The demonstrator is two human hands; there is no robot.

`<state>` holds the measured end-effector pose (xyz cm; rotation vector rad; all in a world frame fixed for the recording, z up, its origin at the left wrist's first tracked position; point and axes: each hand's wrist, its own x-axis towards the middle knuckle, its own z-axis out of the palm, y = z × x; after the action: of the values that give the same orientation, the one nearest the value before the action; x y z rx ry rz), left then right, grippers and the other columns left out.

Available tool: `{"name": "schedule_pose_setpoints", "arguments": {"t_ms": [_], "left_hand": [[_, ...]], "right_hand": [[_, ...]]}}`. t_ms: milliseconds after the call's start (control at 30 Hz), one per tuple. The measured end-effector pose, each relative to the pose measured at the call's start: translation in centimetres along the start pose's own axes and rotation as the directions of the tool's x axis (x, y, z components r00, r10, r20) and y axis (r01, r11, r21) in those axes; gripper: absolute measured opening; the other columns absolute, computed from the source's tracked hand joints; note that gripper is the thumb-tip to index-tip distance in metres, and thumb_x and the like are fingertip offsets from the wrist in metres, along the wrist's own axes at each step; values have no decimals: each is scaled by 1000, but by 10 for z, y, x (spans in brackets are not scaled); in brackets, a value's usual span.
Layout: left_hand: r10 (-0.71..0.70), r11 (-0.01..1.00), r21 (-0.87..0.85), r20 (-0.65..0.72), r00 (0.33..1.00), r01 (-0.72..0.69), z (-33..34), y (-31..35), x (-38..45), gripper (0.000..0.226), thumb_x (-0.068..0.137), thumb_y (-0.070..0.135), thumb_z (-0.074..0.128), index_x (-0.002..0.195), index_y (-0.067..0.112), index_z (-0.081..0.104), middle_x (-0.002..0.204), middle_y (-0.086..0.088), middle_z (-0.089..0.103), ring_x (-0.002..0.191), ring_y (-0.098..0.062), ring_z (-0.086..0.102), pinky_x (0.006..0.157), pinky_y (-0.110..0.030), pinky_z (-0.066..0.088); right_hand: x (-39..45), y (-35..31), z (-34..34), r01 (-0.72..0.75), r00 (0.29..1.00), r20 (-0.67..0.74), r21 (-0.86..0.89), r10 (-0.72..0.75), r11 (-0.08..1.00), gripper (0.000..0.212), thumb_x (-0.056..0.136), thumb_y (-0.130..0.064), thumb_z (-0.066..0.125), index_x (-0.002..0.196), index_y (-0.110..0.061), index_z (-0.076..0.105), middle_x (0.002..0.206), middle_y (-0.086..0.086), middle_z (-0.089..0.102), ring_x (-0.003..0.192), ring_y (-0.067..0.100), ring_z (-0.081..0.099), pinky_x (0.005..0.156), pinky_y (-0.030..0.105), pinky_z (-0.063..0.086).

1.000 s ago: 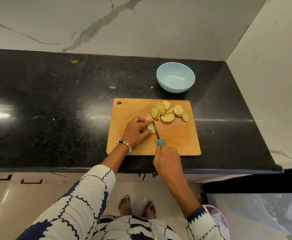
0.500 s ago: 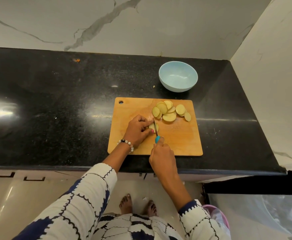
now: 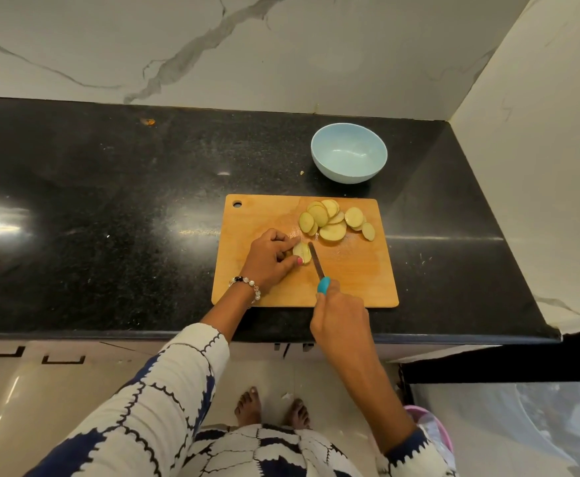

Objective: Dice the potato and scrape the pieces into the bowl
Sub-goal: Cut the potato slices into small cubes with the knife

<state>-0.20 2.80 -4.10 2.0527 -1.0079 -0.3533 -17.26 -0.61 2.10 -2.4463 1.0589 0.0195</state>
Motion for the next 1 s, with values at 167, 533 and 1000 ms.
{"name": "schedule_pose_setpoints", "arguments": {"t_ms": [167, 533, 1000], "left_hand": [[20, 1000, -7, -34, 999, -20, 2, -2, -2, 39, 75, 17, 75, 113, 11, 67, 103, -3, 56, 74, -7, 52, 69, -4, 43], [22, 999, -22, -36, 999, -23, 1, -1, 0, 38, 74, 15, 76, 110, 9, 68, 103, 0, 51, 67, 1, 47, 69, -1, 41], [-34, 997, -71, -50, 998, 31, 2, -3, -1, 39, 75, 12, 75, 113, 8, 66, 106, -1, 54, 80, -6, 51, 69, -2, 42]], "right_hand": [[15, -8, 14, 14, 1000, 0, -13, -14, 1000, 49, 101, -29, 31, 143, -5, 27, 100, 12, 61, 85, 22, 60, 66, 30, 47], [13, -25, 20, -14, 998, 55, -108, 20, 994, 56, 99, -14, 35, 146, 0, 9, 115, 17, 55, 98, 26, 58, 75, 30, 44], [-12, -10, -6, -50, 996, 68, -33, 52, 998, 48, 101, -27, 33, 143, -7, 24, 108, 14, 58, 95, 25, 60, 75, 34, 49]]}}
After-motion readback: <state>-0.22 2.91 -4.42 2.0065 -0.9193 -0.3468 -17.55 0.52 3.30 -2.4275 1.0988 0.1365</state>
